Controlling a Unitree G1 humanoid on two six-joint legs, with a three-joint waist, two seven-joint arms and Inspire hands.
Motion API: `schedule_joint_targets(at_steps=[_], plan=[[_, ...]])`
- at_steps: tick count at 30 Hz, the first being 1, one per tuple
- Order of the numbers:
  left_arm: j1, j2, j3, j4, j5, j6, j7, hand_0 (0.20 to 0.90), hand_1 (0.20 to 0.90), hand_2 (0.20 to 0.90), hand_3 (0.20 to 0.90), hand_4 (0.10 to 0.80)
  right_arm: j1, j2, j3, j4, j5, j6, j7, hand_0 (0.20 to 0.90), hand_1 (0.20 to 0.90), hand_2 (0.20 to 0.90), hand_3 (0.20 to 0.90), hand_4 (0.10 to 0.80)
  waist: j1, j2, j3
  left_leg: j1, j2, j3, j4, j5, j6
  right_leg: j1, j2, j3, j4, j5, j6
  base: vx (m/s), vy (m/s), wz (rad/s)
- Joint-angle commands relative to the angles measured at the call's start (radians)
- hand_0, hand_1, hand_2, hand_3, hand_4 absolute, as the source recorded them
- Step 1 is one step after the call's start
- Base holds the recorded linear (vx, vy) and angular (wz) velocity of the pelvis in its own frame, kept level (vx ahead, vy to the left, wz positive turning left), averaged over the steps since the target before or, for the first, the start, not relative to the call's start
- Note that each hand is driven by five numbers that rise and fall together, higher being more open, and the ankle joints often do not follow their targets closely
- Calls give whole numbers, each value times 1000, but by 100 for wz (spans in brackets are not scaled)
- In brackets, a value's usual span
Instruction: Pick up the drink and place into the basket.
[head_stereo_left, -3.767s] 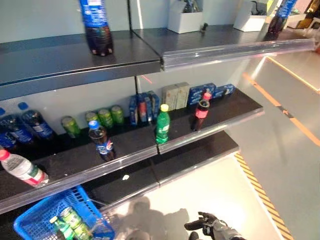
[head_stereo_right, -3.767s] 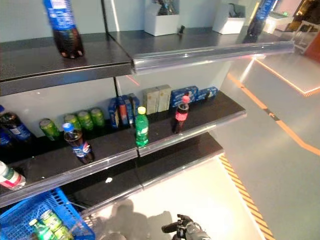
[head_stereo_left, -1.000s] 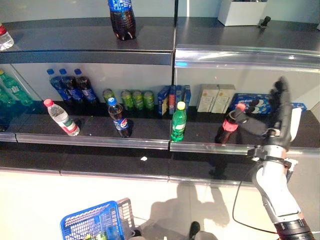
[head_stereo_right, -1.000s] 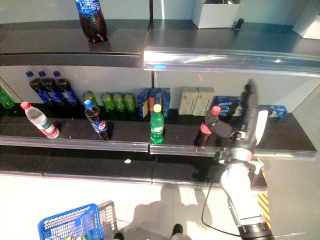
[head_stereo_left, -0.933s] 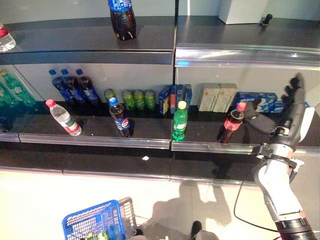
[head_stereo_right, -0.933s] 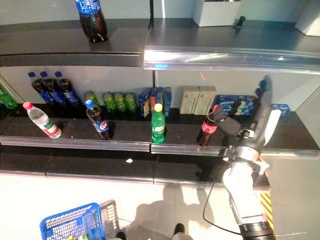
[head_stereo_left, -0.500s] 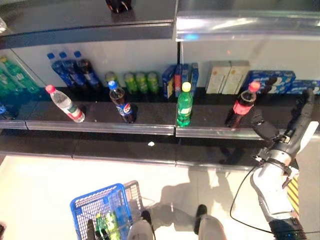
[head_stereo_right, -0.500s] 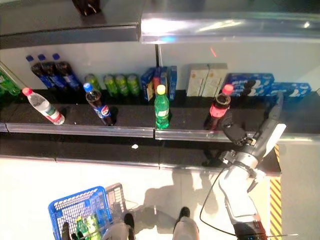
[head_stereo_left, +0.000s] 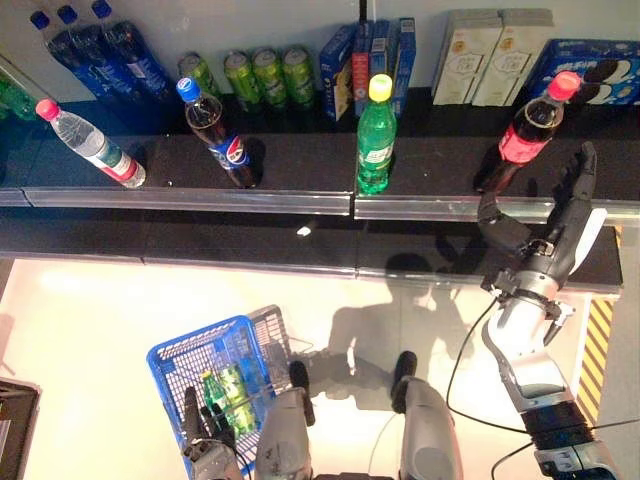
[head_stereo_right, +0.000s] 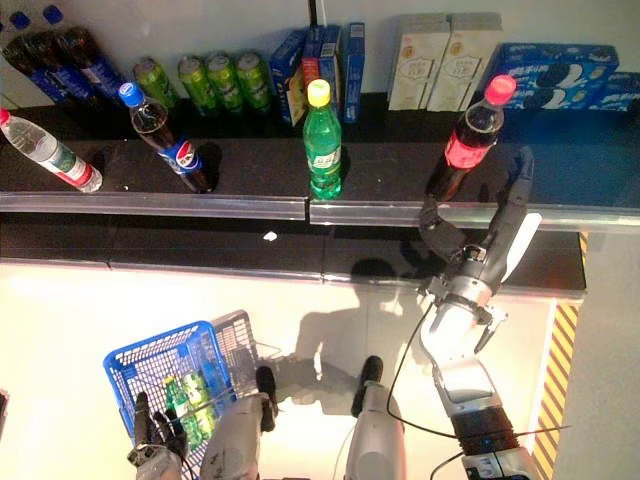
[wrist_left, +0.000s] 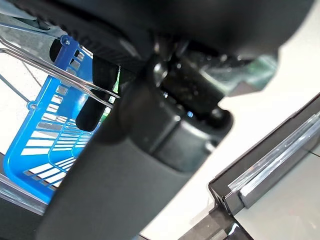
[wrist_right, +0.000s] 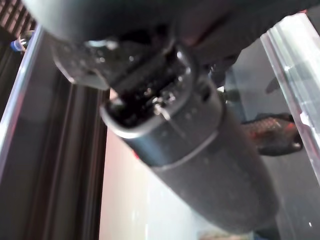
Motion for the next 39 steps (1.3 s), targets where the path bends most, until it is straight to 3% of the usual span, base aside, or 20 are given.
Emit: schedule_joint_targets(at_steps=[1,9,18,39], plan=[[30,72,-39,-137,-14,-74,-53,300,300,300,200,100,-138,23,-28,-60,-4,-108,-86,900,900,900,900,800,3,-8,-2,-65,-15,-95,108,160,-18,80,11,6,19,-69,-1,0,0,0],[4,72,-73,-187,-12,-62,-53,300,300,300,200,100,-297,-2,-54,36,73,-20,-109,900,900,900,900,800,29,27,34,-95,-47,-118,105,178,-12,39,2,12,41,-71,-6,-6,5,0],[-13,85,-90,-195,-5,-61,-24,300,300,300,200,100,-425,-31,-30,109,132,42,-69,900,900,900,900,800,60,37,48,-134,-62,-133,102,187,-6,-13,2,5,67,-74,-14,-1,-9,4],[-11,123,-104,-202,13,-15,-27,300,300,300,200,100,-620,-167,-64,289,131,18,-187,900,900,900,900,800,105,42,48,-167,-78,-152,103,166,2,-58,-8,-14,115,-103,-20,4,-7,4]])
